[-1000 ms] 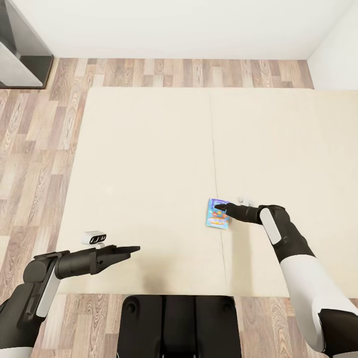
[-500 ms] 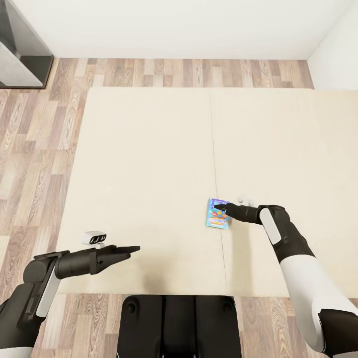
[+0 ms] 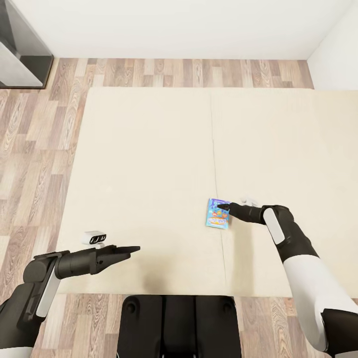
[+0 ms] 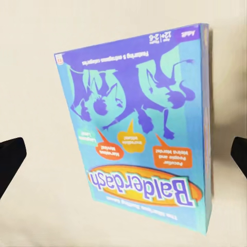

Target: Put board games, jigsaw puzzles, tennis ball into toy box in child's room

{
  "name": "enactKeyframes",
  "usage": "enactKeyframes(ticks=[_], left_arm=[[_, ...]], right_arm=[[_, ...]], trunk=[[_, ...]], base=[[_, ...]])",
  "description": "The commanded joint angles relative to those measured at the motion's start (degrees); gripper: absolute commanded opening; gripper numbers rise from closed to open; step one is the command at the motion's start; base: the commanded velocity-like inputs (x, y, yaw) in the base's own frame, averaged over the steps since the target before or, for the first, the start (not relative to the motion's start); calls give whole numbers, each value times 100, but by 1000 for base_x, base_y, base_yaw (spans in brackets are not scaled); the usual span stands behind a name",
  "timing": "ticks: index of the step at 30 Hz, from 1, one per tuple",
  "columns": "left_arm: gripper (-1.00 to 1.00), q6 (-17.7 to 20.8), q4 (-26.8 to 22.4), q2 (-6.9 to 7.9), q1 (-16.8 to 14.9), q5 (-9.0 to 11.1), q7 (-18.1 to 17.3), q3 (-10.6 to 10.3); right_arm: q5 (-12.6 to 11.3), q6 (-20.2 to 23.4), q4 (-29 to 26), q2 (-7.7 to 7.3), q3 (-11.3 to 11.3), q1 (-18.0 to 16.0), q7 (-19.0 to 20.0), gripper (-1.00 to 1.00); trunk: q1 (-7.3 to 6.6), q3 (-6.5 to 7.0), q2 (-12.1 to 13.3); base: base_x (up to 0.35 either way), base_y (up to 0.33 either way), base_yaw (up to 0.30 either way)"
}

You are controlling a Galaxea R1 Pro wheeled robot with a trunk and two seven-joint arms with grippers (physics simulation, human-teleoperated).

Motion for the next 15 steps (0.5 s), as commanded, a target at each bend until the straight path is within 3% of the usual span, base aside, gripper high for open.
enactKeyframes(ticks=[1,15], left_arm=[[100,61,-2,2,-1,-3,-21,-1],[100,61,-2,2,-1,-3,-21,2]], right_arm=[[35,27,-2,3,-16,-2,36,100],[136,-51,17,80,14,-9,-291,100]], trunk=[[3,-6,-9],[3,-6,-9]], base=[[0,0,0],[0,0,0]])
